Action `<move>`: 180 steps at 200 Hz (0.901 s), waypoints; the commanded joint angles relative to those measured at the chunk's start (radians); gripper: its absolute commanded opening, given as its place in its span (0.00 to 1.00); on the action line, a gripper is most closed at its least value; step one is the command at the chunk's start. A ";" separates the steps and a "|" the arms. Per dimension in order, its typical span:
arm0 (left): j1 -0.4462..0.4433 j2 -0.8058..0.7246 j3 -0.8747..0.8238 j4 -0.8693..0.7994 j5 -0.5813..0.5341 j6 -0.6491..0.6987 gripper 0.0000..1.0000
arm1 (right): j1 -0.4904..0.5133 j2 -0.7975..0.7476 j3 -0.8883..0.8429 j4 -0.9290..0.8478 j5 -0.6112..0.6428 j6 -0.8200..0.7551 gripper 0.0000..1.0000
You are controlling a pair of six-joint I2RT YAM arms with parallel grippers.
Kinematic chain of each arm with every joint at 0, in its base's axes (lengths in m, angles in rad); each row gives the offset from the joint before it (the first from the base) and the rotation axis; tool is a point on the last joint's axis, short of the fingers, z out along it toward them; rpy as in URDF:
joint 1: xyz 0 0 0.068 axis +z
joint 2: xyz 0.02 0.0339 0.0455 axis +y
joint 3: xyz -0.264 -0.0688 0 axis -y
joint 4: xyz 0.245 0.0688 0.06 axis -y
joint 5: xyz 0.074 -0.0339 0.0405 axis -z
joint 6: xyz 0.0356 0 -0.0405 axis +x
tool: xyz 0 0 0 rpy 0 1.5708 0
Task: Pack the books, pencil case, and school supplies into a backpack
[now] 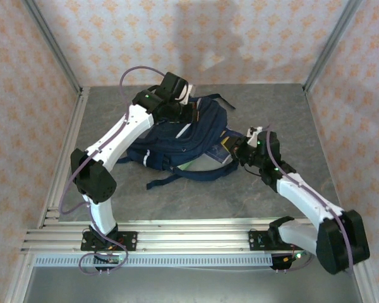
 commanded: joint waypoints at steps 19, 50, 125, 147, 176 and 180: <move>0.013 -0.091 0.087 0.104 0.166 -0.044 0.00 | 0.039 0.076 -0.004 0.221 -0.055 -0.043 0.00; 0.014 -0.090 0.136 0.086 0.226 -0.010 0.00 | 0.087 0.142 0.013 0.154 0.036 -0.164 0.00; 0.020 -0.086 0.127 0.126 0.300 -0.021 0.00 | 0.242 0.437 0.137 0.357 0.174 -0.078 0.10; 0.021 -0.082 0.117 0.145 0.314 -0.038 0.00 | 0.286 0.538 0.234 0.351 0.242 -0.060 0.17; 0.025 -0.086 0.119 0.132 0.303 -0.025 0.00 | 0.294 0.676 0.329 0.411 0.275 0.030 0.26; 0.027 -0.086 0.119 0.129 0.300 -0.024 0.00 | 0.294 0.690 0.338 0.423 0.271 0.038 0.30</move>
